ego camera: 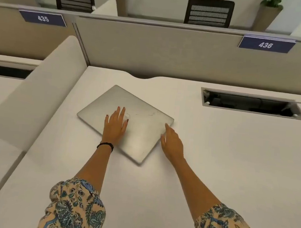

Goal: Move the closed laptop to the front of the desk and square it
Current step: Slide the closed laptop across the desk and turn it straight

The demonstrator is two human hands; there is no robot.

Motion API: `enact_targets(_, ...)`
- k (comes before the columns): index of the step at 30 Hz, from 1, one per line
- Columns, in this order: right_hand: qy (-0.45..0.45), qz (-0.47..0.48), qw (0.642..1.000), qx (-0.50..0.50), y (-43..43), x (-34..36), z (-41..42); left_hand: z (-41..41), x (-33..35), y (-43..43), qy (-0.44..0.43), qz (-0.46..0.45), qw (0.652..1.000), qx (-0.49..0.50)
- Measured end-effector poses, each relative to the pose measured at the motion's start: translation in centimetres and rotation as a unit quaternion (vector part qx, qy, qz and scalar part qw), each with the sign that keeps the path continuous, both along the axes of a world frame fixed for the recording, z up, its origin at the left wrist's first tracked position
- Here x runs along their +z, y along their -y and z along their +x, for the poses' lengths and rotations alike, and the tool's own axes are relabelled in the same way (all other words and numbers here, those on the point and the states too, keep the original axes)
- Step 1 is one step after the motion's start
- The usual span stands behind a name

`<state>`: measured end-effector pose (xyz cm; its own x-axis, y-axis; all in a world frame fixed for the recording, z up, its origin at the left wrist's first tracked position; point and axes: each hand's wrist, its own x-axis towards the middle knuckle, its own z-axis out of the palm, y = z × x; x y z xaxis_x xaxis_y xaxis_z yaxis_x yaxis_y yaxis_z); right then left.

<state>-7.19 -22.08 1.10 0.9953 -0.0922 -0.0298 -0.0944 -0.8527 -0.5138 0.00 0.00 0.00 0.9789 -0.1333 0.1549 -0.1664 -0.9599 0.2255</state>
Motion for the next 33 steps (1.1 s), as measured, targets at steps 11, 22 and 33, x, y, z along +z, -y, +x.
enact_targets(11,-0.060,0.117,0.981,-0.142,-4.4,-1.5,1.0,3.6,-2.6,-7.8,-0.042,-0.068,0.996,0.051)
enact_targets(22,-0.084,0.308,0.888,-0.330,-4.2,-1.1,3.6,6.9,-3.3,-10.5,-0.058,-0.061,0.990,0.109)
enact_targets(33,-0.150,0.359,0.838,-0.382,-3.2,-1.1,4.6,10.7,-1.3,-11.4,-0.092,-0.070,0.975,0.189)
